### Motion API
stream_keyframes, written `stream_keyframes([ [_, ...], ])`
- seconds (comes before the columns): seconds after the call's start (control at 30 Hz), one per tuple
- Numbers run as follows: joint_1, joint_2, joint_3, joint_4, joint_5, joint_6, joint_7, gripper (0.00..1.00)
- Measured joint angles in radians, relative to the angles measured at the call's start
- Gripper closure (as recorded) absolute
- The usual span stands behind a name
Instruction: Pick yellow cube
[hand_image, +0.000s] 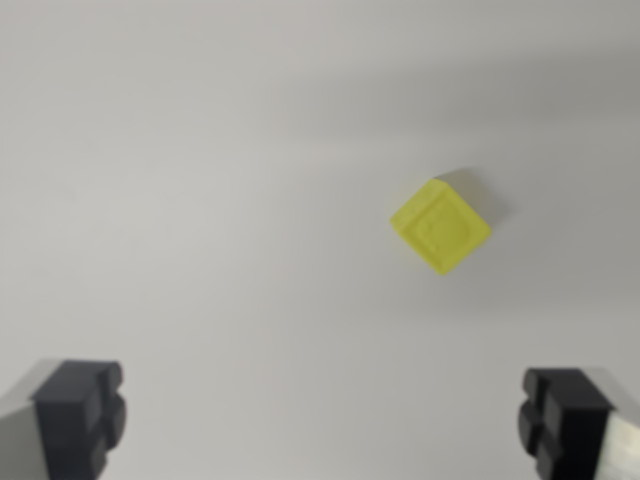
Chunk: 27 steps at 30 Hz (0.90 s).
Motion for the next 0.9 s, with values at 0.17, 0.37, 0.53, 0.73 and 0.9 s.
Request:
stream_keyframes([
  [0.17,-0.001,0.000,0.000,0.000,0.000,-0.001,-0.004,0.00],
  [0.37,-0.009,0.007,0.000,-0.017,0.002,0.020,-0.050,0.00],
  [0.53,-0.016,0.017,0.000,-0.037,0.005,0.046,-0.091,0.00],
  [0.73,-0.024,0.031,0.000,-0.058,0.008,0.077,-0.139,0.00],
  [0.9,-0.031,0.043,0.000,-0.074,0.010,0.102,-0.180,0.00],
])
